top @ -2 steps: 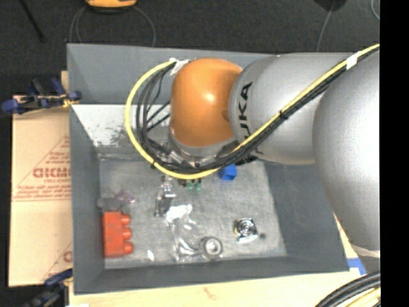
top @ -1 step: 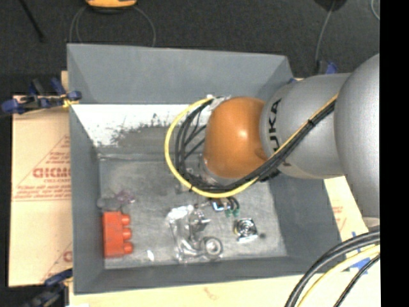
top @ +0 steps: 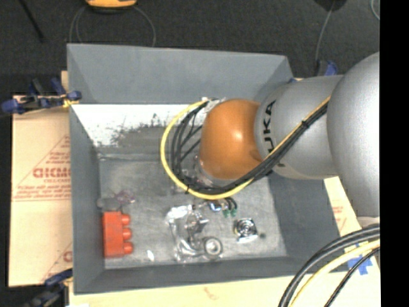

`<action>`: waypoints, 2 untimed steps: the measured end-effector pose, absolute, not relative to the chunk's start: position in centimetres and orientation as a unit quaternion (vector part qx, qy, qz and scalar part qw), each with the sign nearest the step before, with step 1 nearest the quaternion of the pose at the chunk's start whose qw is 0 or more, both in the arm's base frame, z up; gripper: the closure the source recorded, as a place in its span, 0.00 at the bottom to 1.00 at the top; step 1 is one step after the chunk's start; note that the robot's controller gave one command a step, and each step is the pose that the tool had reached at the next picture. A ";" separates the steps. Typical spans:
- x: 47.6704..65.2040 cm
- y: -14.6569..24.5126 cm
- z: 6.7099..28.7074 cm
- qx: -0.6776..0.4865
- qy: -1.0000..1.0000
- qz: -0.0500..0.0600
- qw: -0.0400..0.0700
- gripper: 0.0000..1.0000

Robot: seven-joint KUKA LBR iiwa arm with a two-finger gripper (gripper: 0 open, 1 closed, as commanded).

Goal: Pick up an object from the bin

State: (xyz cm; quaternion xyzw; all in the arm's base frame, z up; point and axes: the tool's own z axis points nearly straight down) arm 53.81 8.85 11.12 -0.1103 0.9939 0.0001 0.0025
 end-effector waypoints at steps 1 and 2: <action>53.7 8.9 10.9 -0.110 0.994 0.000 0.001 0.00; 55.8 9.2 27.6 -0.403 0.915 -0.001 0.005 0.00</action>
Offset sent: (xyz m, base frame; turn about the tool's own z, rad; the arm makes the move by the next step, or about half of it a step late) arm 0.0000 0.0000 0.0000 0.0000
